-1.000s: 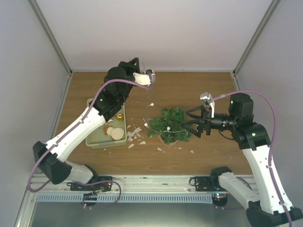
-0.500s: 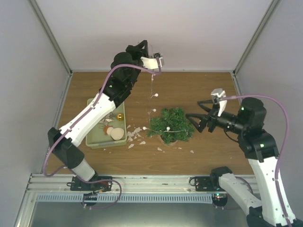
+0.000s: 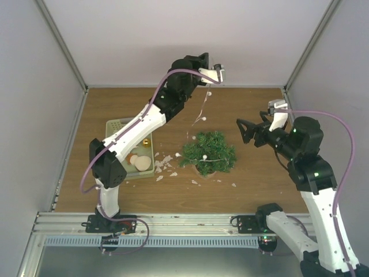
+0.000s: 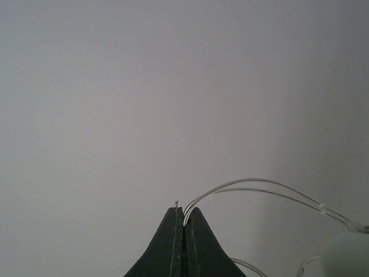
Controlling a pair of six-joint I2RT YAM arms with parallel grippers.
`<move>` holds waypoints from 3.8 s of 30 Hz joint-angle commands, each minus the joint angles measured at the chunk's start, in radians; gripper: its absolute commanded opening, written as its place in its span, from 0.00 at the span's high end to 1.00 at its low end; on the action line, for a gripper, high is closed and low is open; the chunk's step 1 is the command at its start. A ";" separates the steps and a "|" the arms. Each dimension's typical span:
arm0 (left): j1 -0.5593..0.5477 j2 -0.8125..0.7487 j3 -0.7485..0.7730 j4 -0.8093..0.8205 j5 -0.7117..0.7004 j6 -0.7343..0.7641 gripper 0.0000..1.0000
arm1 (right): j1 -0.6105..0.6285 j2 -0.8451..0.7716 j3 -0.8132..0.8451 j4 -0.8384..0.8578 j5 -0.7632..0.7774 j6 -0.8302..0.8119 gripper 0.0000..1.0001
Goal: Decorate the small christmas tree
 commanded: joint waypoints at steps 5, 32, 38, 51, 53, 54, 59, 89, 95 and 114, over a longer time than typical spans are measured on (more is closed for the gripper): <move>-0.084 0.028 0.088 0.000 0.016 -0.054 1.00 | -0.009 0.043 -0.074 0.154 0.124 -0.211 0.00; -0.259 0.004 0.074 -0.165 0.030 -0.275 1.00 | -0.095 0.265 -0.094 0.456 -0.164 -0.237 0.15; -0.288 -0.012 0.083 -0.216 0.019 -0.289 1.00 | -0.095 0.281 -0.098 0.465 -0.173 -0.240 0.16; -0.304 -0.022 0.113 -0.216 -0.004 -0.246 1.00 | -0.096 0.293 -0.135 0.481 -0.201 -0.232 0.15; -0.307 -0.025 0.120 -0.219 -0.002 -0.245 1.00 | -0.096 0.294 -0.140 0.479 -0.205 -0.234 0.15; -0.307 -0.025 0.119 -0.219 -0.002 -0.243 1.00 | -0.096 0.294 -0.142 0.474 -0.213 -0.235 0.15; -0.309 -0.026 0.120 -0.207 -0.020 -0.225 1.00 | -0.095 0.271 -0.184 0.470 -0.209 -0.254 0.14; -0.285 -0.049 0.077 -0.224 -0.039 -0.334 1.00 | -0.097 0.055 -0.403 0.529 -0.170 -0.181 0.14; -0.247 -0.064 0.054 -0.231 -0.010 -0.386 1.00 | -0.097 0.007 -0.396 0.472 -0.105 -0.193 0.13; -0.236 -0.118 -0.044 -0.327 0.123 -0.512 1.00 | -0.097 0.198 -0.255 0.546 -0.168 -0.204 0.13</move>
